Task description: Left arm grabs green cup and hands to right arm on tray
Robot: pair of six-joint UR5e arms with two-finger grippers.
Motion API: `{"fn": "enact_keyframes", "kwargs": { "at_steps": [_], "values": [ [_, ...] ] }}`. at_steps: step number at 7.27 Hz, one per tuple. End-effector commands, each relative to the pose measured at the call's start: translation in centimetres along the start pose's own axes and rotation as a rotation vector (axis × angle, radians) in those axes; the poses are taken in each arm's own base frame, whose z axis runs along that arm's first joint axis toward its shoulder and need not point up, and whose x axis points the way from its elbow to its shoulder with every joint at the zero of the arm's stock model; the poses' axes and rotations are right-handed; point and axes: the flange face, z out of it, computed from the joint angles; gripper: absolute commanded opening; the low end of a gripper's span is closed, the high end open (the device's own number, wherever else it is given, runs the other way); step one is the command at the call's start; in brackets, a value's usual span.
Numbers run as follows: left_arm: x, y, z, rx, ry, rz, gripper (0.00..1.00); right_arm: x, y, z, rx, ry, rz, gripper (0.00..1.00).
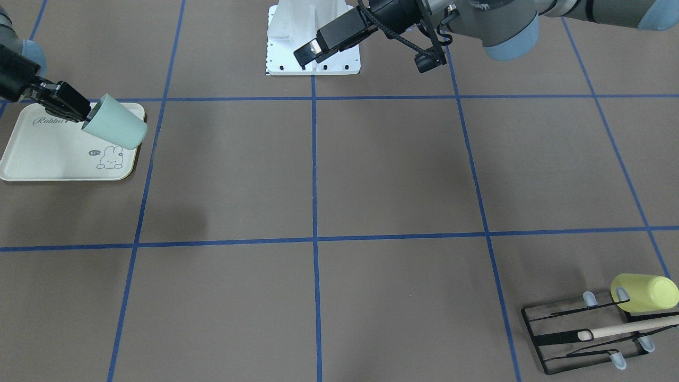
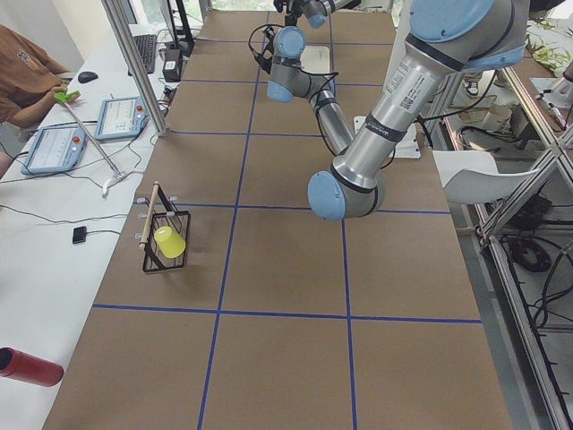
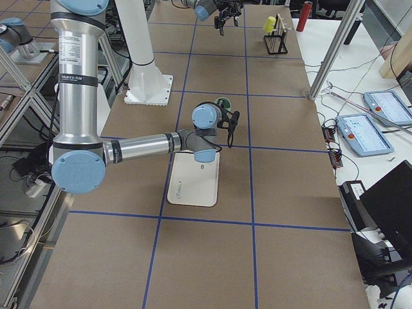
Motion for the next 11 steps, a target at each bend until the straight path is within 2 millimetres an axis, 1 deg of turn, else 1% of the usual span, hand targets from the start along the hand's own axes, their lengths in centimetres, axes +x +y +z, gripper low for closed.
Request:
{"fn": "enact_keyframes", "kwargs": {
  "at_steps": [1,2,3,4,5,6,7,9,11],
  "values": [
    [-0.1,-0.8,0.7,0.050,-0.037,0.027,1.00,6.6,-0.4,-1.1,0.000,0.220,-0.161,0.00],
    [-0.1,-1.0,0.8,0.063,-0.045,0.036,1.00,8.7,-0.5,-1.5,-0.017,0.296,-0.200,0.00],
    [-0.2,-1.3,1.0,0.068,-0.049,0.033,1.00,10.4,-0.4,-1.8,-0.025,0.353,-0.213,0.00],
    [-0.4,-1.9,1.5,0.078,-0.057,0.027,1.00,13.1,0.6,-2.7,-0.026,0.410,-0.254,0.00],
    [-0.4,-1.9,1.5,0.079,-0.058,0.026,1.00,14.6,1.7,-2.6,-0.053,0.439,-0.264,0.00],
    [-0.4,-2.0,1.6,0.081,-0.057,0.026,1.00,15.3,2.6,-1.3,-0.092,0.470,-0.255,0.00],
    [-0.4,-2.0,1.5,0.081,-0.057,0.026,1.00,15.3,2.8,-0.9,-0.098,0.484,-0.252,0.00],
    [-0.5,-2.1,1.6,0.081,-0.059,0.025,1.00,15.9,2.8,-1.2,-0.092,0.500,-0.243,0.00],
    [-0.4,-2.1,1.6,0.082,-0.058,0.025,1.00,16.7,3.2,-1.9,-0.093,0.515,-0.239,0.00]
  ]
}}
